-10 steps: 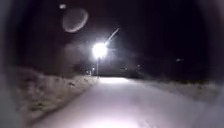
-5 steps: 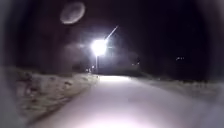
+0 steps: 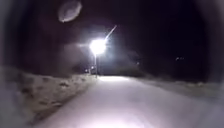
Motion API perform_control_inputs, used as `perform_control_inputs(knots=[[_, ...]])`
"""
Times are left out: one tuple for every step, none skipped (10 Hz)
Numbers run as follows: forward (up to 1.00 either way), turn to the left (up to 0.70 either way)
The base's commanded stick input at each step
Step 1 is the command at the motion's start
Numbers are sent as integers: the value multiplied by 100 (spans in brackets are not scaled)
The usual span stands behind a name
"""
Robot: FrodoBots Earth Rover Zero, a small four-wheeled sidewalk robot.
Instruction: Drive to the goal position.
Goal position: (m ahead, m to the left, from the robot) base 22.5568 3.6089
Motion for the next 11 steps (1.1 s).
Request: perform_control_inputs(knots=[[70, 0], [70, 0], [70, 0], [70, 0], [70, 0], [70, 0], [70, 0], [70, 0], [70, 0], [70, 0], [70, 0]])
